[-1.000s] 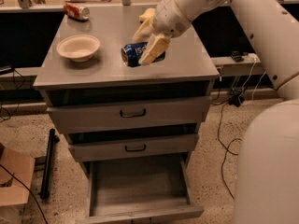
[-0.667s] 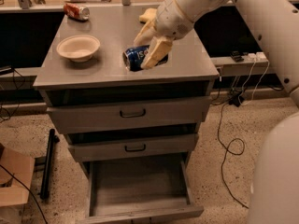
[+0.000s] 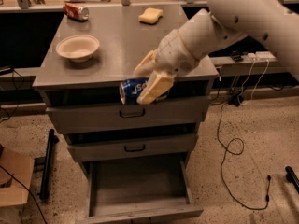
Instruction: Place pepsi can into bottom drawer
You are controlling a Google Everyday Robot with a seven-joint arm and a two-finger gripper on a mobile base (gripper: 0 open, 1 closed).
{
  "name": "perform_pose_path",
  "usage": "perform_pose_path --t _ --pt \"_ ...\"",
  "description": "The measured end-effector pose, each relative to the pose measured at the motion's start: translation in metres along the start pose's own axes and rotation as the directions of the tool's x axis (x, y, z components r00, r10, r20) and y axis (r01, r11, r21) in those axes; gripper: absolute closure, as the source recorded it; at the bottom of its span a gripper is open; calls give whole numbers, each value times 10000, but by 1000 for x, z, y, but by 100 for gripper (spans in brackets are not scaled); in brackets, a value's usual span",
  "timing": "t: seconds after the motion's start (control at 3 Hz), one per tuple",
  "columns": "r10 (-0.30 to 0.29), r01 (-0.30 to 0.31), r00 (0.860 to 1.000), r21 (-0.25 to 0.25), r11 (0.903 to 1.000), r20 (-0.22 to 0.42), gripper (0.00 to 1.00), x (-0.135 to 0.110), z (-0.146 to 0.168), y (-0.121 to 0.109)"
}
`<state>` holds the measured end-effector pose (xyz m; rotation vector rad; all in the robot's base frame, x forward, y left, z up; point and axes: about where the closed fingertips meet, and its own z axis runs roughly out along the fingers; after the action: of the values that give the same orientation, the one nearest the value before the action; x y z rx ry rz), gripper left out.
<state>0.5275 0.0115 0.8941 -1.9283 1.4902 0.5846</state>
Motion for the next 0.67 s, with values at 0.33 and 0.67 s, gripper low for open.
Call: perform_pose_path --t 0.33,0.67 --pt "1338 -1341 9896 22 9910 535 100 33 28 41" --pt "2493 -2485 9673 -225 9684 477 100 93 88 80"
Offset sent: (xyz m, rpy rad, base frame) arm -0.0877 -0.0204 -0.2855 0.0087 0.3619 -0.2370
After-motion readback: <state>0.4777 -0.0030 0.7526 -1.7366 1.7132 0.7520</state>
